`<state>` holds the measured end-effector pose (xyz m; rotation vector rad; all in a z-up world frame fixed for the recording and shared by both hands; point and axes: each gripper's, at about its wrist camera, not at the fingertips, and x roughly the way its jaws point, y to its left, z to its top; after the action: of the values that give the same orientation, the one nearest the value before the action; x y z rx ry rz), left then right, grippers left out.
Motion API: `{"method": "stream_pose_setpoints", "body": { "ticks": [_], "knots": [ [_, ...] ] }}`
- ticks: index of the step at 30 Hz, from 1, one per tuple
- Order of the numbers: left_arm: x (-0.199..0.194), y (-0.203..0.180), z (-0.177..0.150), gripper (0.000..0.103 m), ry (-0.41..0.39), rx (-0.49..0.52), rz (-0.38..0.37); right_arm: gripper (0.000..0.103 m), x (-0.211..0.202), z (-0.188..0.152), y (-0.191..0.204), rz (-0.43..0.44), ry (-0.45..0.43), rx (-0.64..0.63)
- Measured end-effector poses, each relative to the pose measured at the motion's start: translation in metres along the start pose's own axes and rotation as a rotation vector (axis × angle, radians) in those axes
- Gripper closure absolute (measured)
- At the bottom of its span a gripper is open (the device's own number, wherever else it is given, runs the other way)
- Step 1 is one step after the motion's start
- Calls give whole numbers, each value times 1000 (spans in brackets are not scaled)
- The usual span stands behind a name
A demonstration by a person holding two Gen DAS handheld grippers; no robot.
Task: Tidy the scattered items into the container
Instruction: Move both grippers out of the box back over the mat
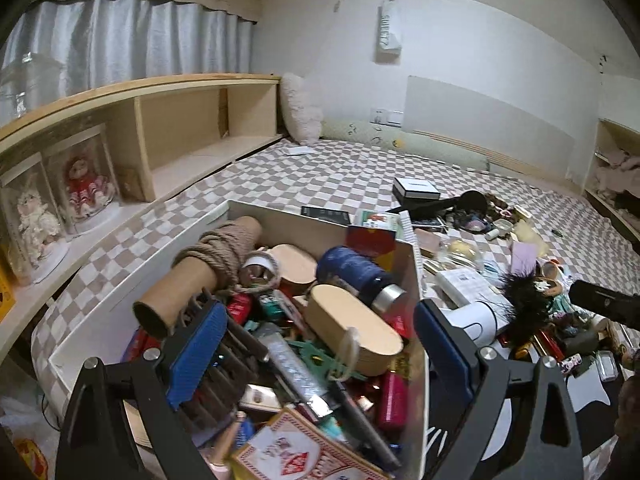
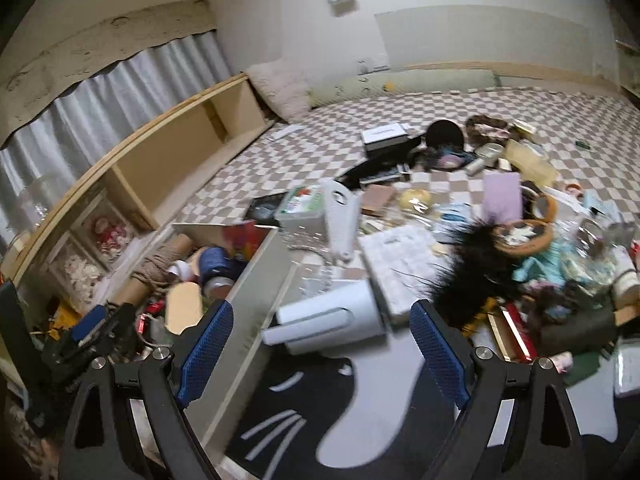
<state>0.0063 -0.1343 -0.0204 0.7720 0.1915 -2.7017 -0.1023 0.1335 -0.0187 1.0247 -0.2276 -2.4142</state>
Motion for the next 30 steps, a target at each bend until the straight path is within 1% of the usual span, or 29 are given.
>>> {"method": "stream_pose_setpoints", "body": {
  "ticks": [5, 12, 13, 14, 15, 17, 21, 25, 30],
  "knots": [
    [3, -18, -4, 0, 5, 46, -22, 13, -9, -3, -20, -44, -10, 5],
    [1, -42, -7, 0, 0, 73, -71, 12, -26, -11, -38, -99, -34, -26],
    [1, -46, -8, 0, 0, 82, -78, 10, -29, -12, -41, -107, -37, -29],
    [1, -51, -9, 0, 1, 92, -85, 3, -32, -14, -44, -116, -44, -31],
    [1, -55, -10, 0, 3, 102, -92, 0, -34, -15, -48, -127, -52, -32],
    [2, -64, -13, 0, 8, 116, -104, 0, -40, -18, -55, -149, -67, -36],
    [4, -83, -20, 0, 28, 136, -147, 0, -44, -23, -71, -178, -59, -31],
    [6, -104, -27, 0, 43, 172, -178, 0, -45, -29, -86, -232, -42, -26],
    [10, -127, -37, 0, 87, 199, -232, 0, -45, -36, -107, -270, -18, -5]
  ]
}}
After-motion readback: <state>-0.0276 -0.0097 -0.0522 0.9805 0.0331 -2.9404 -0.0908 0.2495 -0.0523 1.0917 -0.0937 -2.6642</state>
